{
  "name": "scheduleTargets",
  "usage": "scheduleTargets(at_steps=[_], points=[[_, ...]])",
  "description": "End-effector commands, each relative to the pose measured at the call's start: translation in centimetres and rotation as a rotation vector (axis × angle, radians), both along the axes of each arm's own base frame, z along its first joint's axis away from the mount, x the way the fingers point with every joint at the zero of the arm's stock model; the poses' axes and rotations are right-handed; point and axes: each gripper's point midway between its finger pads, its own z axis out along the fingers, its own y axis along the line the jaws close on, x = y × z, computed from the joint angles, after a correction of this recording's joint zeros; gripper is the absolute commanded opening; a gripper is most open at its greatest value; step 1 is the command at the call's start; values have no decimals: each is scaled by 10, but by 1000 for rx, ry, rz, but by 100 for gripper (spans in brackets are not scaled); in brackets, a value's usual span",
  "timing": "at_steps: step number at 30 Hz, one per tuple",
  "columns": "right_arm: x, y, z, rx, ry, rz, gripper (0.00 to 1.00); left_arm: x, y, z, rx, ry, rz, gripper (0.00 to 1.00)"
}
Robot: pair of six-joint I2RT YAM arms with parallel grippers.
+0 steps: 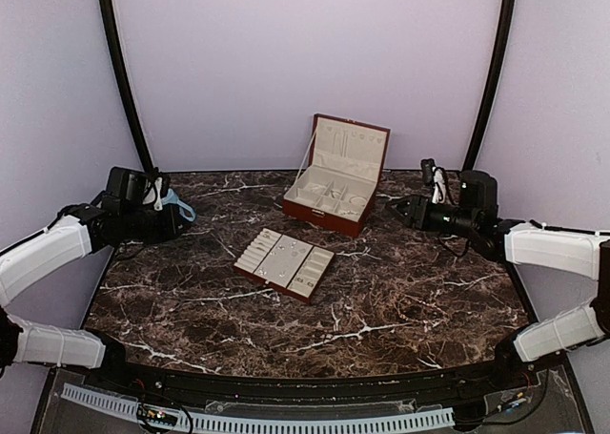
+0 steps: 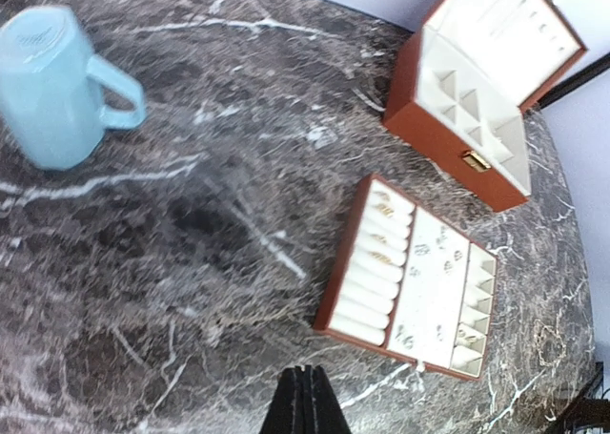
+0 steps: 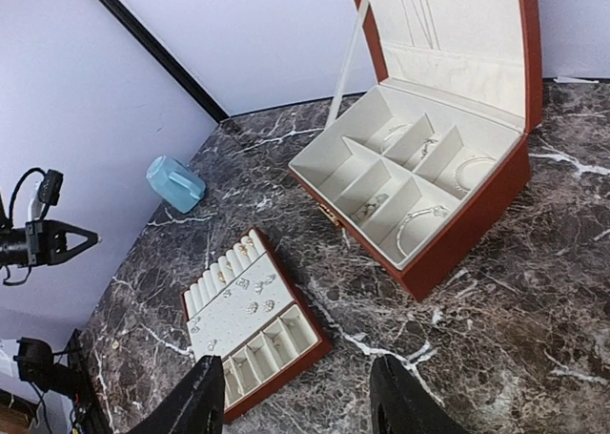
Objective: Organize the mixed jewelry
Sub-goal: Pick up the earring from the corner of the board, then pass from the left arm to the right
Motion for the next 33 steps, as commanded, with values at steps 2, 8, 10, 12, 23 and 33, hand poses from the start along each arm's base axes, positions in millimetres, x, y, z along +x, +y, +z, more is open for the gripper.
scheduleTargets(at_steps=[2, 8, 10, 12, 23, 33], points=[[-18, 20, 35, 121, -53, 153, 57, 29, -45, 53, -40, -263, -229, 0], [-30, 41, 67, 201, -92, 238, 62, 35, -99, 84, -111, -430, -440, 0], [-29, 48, 71, 216, -81, 246, 63, 32, -117, 94, -138, -478, -508, 0], [-30, 58, 75, 234, -66, 263, 63, 28, -133, 99, -165, -507, -567, 0], [-46, 115, 74, 282, 15, 431, 63, -13, -175, 85, -266, -552, -760, 0], [-75, 161, 68, 368, 80, 548, 62, -36, -198, 79, -365, -495, -861, 0]])
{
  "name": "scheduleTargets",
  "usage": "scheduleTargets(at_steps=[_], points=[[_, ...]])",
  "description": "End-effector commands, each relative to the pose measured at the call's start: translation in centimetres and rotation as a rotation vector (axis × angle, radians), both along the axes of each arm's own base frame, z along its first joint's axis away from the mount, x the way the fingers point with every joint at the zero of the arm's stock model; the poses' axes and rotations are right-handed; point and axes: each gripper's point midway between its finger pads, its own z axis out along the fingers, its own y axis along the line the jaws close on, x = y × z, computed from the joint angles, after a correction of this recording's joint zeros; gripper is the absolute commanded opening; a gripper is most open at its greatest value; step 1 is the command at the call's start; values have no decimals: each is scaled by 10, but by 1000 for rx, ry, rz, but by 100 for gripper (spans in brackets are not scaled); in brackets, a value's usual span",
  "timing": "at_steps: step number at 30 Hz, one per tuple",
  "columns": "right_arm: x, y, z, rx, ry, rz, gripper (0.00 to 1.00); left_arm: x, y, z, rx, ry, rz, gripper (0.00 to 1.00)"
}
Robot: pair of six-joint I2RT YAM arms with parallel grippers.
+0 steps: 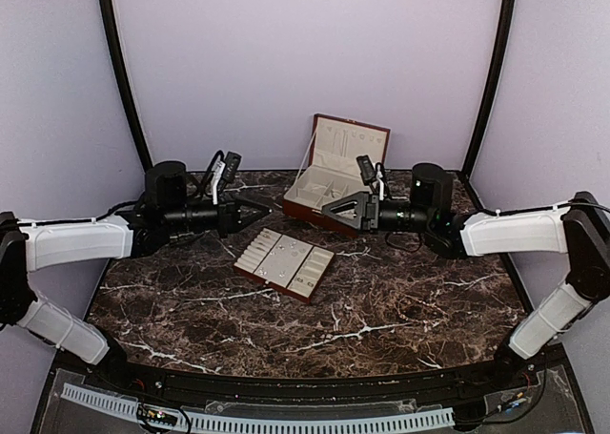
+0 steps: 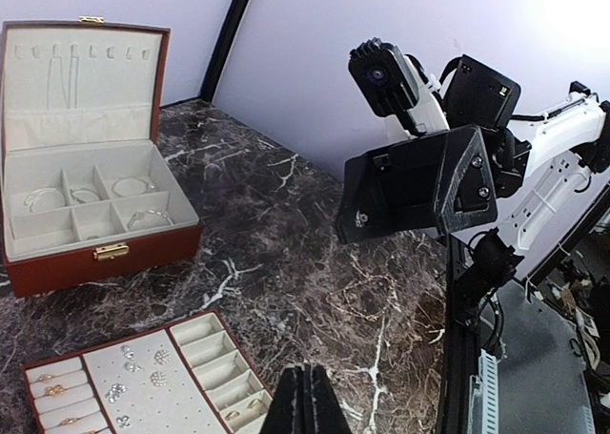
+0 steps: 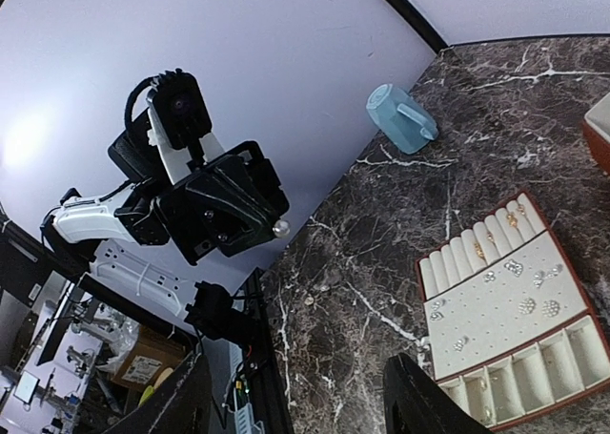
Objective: Organize the mixed jewelry
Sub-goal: Pass from the left arm to the right
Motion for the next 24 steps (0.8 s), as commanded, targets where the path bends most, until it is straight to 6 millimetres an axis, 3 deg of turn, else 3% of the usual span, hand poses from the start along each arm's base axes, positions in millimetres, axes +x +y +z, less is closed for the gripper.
scheduleTargets(at_steps=[1, 9, 16, 24], points=[[-12, 20, 23, 95, -17, 55, 62, -15, -12, 5, -40, -3, -78, 0], [-21, 40, 15, 130, 83, 85, 58, -22, -15, -3, -18, -23, -97, 0], [-26, 50, 13, 117, 57, 92, 50, -31, -22, -1, -40, -18, -155, 0], [-44, 55, 26, 187, -16, 192, 47, -49, -35, 10, -111, 66, -303, 0]])
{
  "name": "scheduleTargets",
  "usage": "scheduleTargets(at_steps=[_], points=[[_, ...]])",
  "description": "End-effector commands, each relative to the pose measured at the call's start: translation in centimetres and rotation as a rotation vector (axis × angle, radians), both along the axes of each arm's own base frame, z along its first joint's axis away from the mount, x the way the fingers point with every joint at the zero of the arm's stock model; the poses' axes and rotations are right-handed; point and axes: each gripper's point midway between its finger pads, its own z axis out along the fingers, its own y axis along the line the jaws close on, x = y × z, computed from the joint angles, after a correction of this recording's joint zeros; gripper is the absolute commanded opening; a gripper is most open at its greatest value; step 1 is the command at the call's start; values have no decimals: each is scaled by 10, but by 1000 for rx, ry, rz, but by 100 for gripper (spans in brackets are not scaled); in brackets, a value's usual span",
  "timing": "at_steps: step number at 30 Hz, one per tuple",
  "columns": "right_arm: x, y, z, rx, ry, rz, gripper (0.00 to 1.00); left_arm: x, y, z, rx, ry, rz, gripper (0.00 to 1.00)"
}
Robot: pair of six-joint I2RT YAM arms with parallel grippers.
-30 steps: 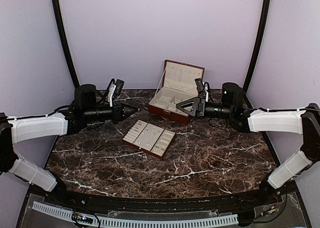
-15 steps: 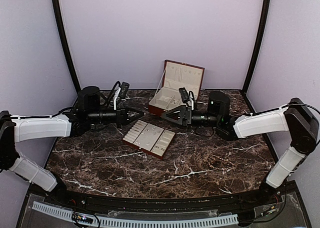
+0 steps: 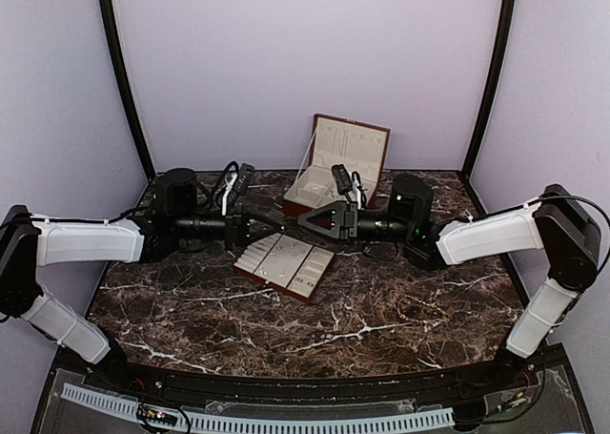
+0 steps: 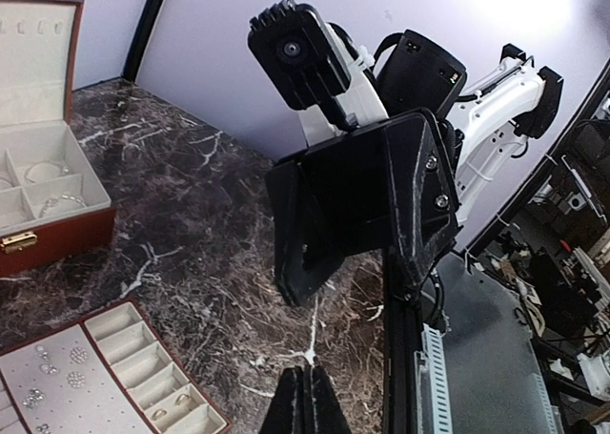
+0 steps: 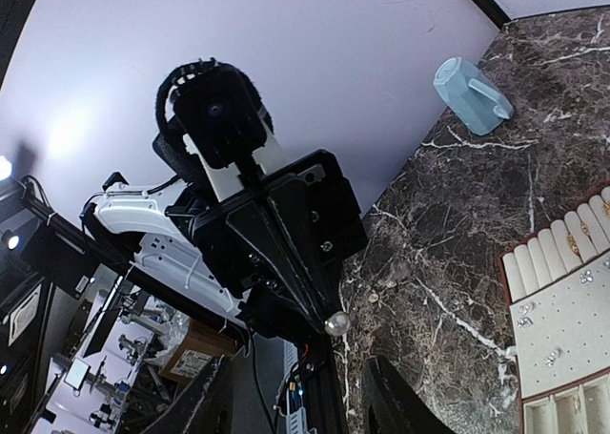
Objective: Organize the mixed jewelry
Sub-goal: Pass from the left arm to the right
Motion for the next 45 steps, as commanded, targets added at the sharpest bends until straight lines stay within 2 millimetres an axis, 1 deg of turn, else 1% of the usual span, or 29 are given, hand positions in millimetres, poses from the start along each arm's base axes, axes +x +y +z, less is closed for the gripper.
scheduleTargets(at_steps=[1, 3, 8, 13, 16, 20, 24, 30, 38, 45], points=[[-15, 7, 25, 87, -100, 67, 47, -16, -9, 20, -70, 25, -120, 0], [-18, 9, 22, 72, -118, 73, 47, -18, -12, 20, -72, 48, -143, 0], [-17, 11, 13, 18, -170, 51, 47, -22, -15, 24, -84, 85, -176, 0], [-18, 16, 3, -67, -235, 39, 46, -26, -18, 26, -88, 108, -201, 0], [-20, 18, 4, -92, -278, 43, 44, -27, -19, 27, -91, 117, -212, 0], [-23, 16, 10, -79, -312, 44, 41, -28, -20, 28, -92, 125, -220, 0], [-26, 16, 12, -63, -324, 58, 35, -30, -20, 30, -98, 131, -229, 0], [-32, 15, 18, -34, -339, 83, 28, -30, -20, 31, -103, 137, -232, 0], [-36, 11, 24, -15, -388, 81, 25, -30, -21, 29, -104, 155, -239, 0], [-35, 11, 20, -26, -393, 82, 24, -30, -21, 29, -107, 160, -243, 0]])
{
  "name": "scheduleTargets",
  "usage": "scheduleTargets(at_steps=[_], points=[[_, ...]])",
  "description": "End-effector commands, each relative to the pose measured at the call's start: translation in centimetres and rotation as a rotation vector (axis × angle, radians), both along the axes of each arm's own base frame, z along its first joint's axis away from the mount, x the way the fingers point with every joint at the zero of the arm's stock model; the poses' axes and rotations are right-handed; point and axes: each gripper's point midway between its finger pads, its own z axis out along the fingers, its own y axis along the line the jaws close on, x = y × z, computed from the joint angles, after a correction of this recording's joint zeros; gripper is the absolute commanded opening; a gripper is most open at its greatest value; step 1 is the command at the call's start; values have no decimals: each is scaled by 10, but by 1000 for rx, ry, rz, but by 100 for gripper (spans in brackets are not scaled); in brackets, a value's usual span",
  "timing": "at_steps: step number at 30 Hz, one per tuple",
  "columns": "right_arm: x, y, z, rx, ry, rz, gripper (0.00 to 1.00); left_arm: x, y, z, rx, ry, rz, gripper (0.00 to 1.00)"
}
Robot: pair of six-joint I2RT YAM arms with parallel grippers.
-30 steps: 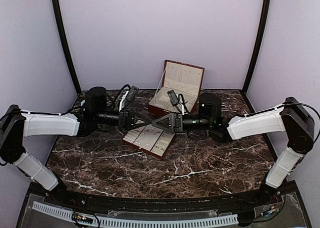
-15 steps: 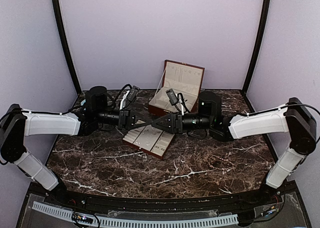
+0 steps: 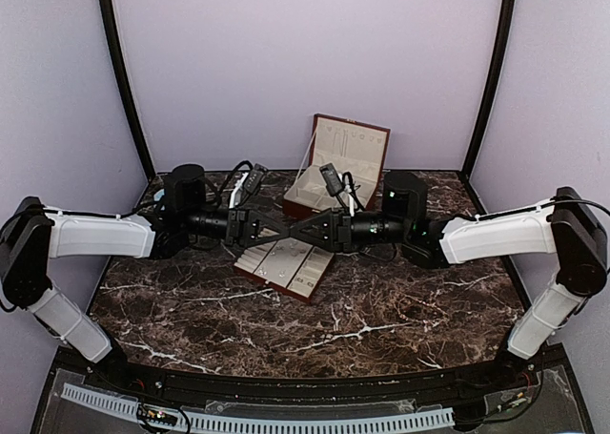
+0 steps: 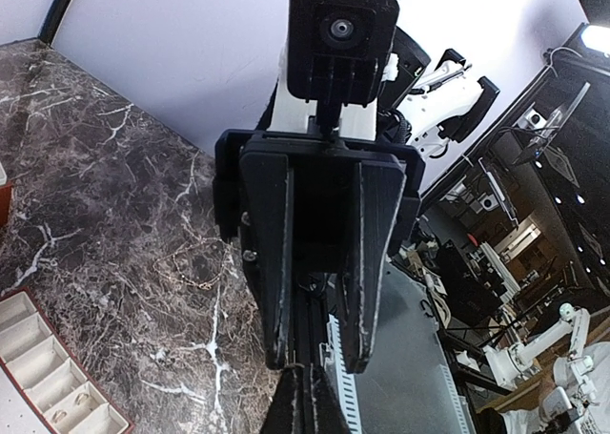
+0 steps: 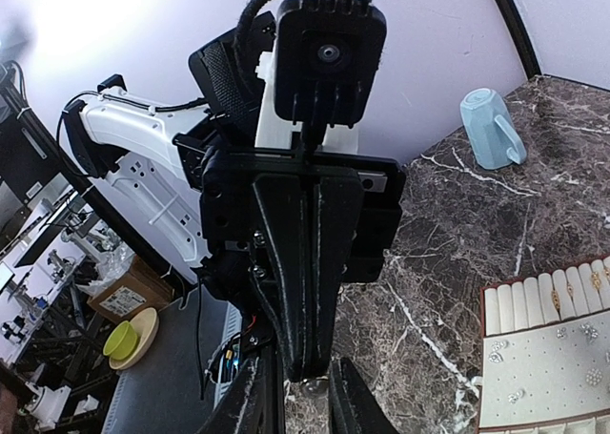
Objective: Organize the mixed jewelry
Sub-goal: Pass from the left arm to the right
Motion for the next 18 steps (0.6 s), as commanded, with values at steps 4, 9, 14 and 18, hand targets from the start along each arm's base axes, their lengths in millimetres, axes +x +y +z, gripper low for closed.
scheduleTargets(at_steps=[4, 9, 14, 18], points=[[-6, -1, 8, 30, -58, 10, 27, -2, -3, 17, -41, -35, -26, 0], [-5, -2, 5, 25, -76, -2, 29, -3, -3, 18, -46, -29, -32, 0], [-4, -2, 5, 31, -97, -6, 29, -4, -4, 19, -51, -23, -40, 0], [-5, -2, 8, 44, -113, -3, 29, -4, -4, 19, -52, -21, -40, 0]])
